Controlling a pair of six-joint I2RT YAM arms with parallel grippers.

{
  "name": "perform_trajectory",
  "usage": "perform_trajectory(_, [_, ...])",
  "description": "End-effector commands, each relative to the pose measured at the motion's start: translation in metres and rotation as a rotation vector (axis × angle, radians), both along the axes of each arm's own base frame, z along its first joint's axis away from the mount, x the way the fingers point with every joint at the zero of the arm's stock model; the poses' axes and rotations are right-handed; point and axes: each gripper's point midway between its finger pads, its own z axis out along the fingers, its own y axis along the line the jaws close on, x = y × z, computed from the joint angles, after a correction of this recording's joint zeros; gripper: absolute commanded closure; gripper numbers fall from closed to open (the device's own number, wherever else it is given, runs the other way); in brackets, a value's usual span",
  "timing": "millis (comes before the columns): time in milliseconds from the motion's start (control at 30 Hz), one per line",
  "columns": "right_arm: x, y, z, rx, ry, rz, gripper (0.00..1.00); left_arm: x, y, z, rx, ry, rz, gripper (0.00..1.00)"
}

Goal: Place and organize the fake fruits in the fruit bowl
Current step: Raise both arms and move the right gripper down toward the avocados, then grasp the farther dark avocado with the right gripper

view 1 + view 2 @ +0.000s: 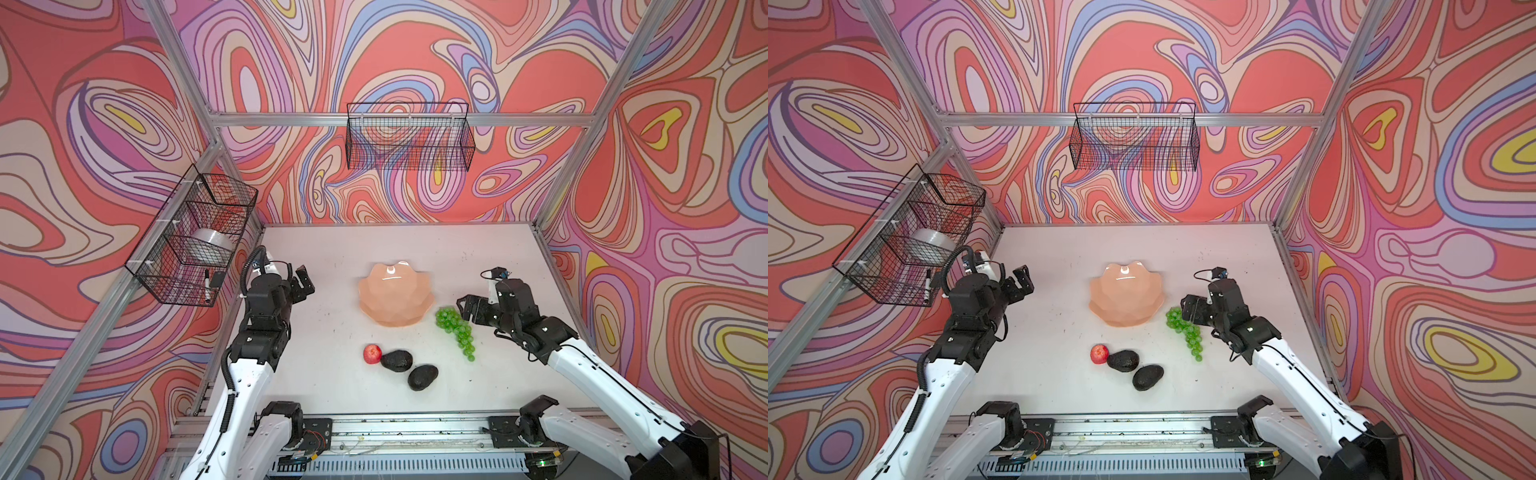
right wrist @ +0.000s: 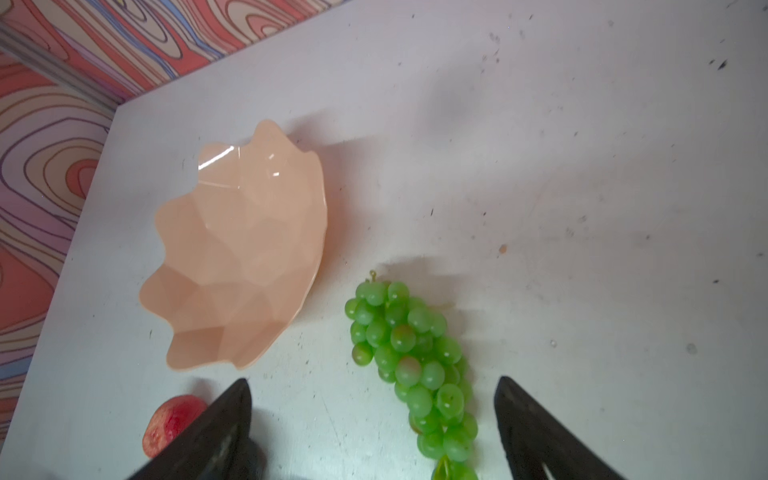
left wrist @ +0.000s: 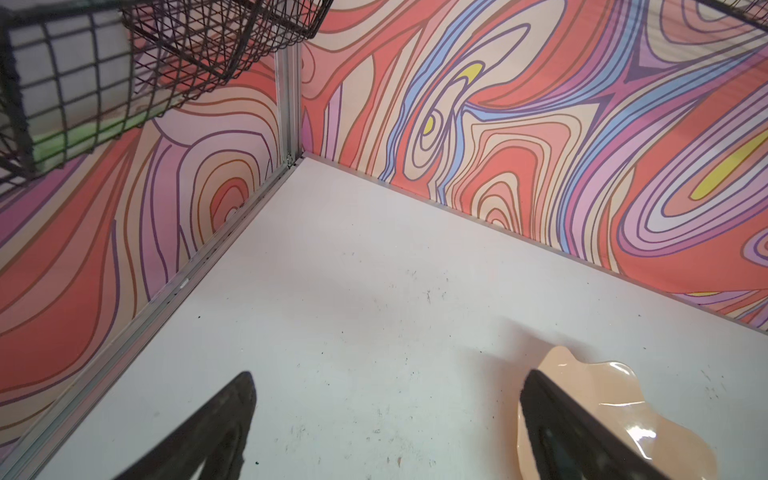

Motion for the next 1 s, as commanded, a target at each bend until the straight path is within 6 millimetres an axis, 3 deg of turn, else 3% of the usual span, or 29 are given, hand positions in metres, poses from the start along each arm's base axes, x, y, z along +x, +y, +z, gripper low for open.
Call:
perform_trajectory(0, [-0.041,0.010,-0.034,-0.002,0.160,-0.051,0.07,-0.004,-0.005,0.001,-0.007,0.015,-0.028,0.00])
perform_trajectory(300, [-0.103,0.080,-0.062,-0.021,0.291,0.002,0.05,-0.006,-0.006,-0.003,-0.013,0.032,-0.039,0.00])
perform_trajectory(567, [-0.130,0.131,-0.092,0.019,0.385,0.041,0.05,-0.008,-0.007,-0.002,-0.017,0.027,-0.045,0.00])
perform_trajectory(733, [-0.131,0.143,-0.101,0.039,0.402,0.022,0.05,-0.008,-0.007,-0.002,-0.018,0.027,-0.048,0.00])
perform_trajectory(967, [-0.128,0.138,-0.116,0.015,0.412,-0.032,0.08,-0.009,-0.007,-0.001,-0.017,0.023,-0.048,0.00])
